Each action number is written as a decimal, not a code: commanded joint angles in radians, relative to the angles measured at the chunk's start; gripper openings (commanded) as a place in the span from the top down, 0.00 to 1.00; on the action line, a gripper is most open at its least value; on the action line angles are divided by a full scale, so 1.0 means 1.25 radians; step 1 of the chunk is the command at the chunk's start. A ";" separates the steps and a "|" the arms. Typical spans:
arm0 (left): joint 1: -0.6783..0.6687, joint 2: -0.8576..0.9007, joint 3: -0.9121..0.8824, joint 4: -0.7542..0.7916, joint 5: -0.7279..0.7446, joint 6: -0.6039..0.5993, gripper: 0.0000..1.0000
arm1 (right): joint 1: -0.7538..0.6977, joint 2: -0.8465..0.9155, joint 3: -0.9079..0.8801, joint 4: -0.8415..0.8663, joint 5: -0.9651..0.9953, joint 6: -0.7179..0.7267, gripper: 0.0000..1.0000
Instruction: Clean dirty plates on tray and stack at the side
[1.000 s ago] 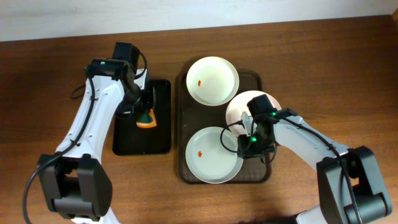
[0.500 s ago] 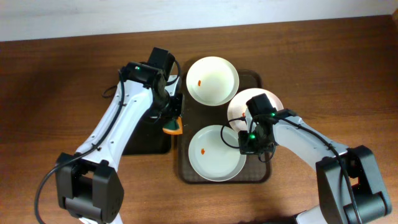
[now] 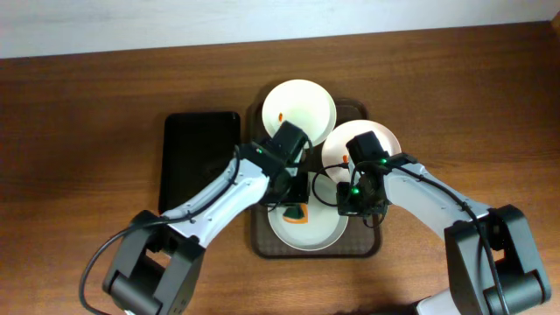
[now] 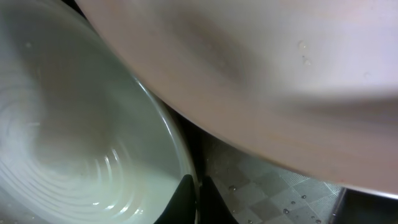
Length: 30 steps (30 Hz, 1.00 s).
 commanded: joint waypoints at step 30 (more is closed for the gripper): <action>0.203 0.091 0.349 -0.463 -0.363 0.020 1.00 | 0.004 0.010 -0.003 -0.008 0.065 -0.011 0.96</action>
